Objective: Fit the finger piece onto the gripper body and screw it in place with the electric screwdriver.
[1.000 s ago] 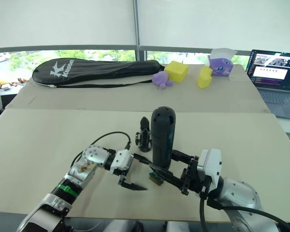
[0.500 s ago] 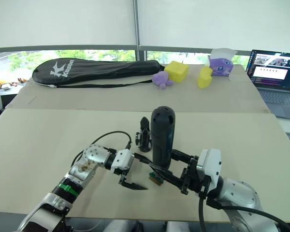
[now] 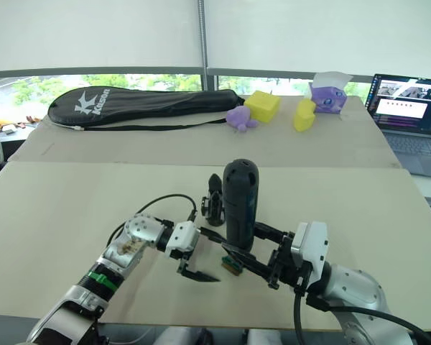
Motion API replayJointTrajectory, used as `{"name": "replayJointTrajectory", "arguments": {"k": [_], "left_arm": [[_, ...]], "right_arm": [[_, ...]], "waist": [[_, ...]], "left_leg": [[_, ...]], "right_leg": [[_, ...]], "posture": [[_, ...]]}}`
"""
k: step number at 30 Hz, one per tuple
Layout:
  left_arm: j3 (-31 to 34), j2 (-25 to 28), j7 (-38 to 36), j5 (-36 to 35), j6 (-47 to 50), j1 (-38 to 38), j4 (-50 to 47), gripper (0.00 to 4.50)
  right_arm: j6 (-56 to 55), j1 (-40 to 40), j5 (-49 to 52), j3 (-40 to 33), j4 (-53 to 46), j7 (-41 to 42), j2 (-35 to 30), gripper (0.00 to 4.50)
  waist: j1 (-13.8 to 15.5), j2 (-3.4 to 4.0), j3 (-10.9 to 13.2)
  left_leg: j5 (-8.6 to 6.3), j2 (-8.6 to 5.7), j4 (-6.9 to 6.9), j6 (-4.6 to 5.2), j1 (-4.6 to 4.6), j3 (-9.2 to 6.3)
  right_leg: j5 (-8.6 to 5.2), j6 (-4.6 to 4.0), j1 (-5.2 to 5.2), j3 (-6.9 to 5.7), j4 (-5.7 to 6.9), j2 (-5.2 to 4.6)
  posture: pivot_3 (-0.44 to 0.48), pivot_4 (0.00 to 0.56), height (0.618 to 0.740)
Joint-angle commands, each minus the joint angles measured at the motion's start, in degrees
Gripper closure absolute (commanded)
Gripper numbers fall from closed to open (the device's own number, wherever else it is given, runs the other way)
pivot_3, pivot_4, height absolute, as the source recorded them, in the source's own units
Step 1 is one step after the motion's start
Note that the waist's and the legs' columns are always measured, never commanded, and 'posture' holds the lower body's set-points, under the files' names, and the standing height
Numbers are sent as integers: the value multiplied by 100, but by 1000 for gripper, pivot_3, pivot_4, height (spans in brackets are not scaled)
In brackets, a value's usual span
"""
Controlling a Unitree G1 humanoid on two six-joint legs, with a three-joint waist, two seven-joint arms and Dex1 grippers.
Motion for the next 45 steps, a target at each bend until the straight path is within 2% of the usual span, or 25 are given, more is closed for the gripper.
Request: {"name": "replayJointTrajectory", "arguments": {"k": [1,45], "left_arm": [[-33,-31,-19,-11,-22,-64,-41,0],[-49,-41,74,-1,7,-87,-30,0]], "right_arm": [[-285,-126,81,-8,-154,-13,19,2588],[-214,33,181,19,-304,-83,-123,2588]], "waist": [[-1,0,0],[1,-2,-1]], "left_leg": [[0,0,0,0,0,0],[0,3,1,1,0,0]], "right_leg": [[0,0,0,0,0,0],[0,0,0,6,0,5]], "posture": [[0,150,737],[0,150,737]]}}
